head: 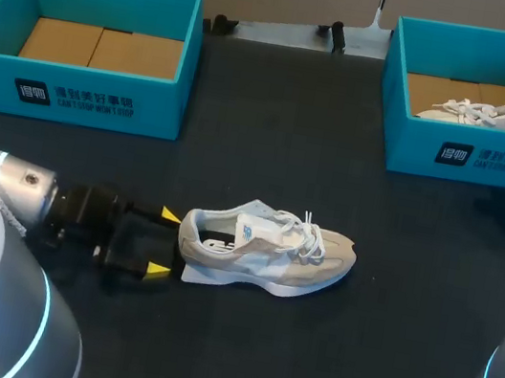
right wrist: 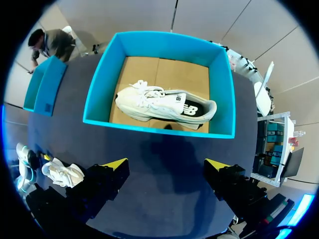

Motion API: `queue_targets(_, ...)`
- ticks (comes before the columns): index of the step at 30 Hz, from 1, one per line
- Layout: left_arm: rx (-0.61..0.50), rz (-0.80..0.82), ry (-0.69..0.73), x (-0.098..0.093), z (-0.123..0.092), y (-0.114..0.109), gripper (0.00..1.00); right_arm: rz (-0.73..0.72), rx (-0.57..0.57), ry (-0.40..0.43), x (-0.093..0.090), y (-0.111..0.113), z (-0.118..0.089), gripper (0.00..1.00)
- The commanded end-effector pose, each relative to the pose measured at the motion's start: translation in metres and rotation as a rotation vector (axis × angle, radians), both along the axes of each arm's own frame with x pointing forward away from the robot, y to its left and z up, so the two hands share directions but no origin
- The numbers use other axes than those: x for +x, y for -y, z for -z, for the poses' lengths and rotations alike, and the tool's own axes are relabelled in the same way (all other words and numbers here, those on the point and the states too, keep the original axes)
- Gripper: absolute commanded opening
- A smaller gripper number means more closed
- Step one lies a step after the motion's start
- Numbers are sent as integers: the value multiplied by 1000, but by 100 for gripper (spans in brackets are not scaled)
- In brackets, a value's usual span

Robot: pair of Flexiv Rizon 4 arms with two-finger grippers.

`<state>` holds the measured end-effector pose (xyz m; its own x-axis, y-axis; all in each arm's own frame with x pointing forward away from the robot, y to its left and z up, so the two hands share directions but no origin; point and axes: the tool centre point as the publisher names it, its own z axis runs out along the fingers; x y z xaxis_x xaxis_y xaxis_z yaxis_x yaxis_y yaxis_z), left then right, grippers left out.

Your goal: Take the shoe out of the shoebox, open the shoe tongue, remove and reinsert the insole, then place the shoe into the shoebox

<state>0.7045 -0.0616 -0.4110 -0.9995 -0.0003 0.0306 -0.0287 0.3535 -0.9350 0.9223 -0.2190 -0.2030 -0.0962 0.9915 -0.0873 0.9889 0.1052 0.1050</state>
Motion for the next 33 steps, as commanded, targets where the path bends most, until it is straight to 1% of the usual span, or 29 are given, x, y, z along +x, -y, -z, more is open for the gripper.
queue_targets(1,1,12,-6,4,6,14,100,1,-1,0,0,0,0,100)
queue_targets(15,-33,18,-12,2,6,40,100,1,-1,0,0,0,0,100)
queue_targets(24,-49,4,2,4,5,48,100,1,-1,0,0,0,0,100)
queue_targets(33,-30,34,19,7,5,57,100,1,-1,0,0,0,0,100)
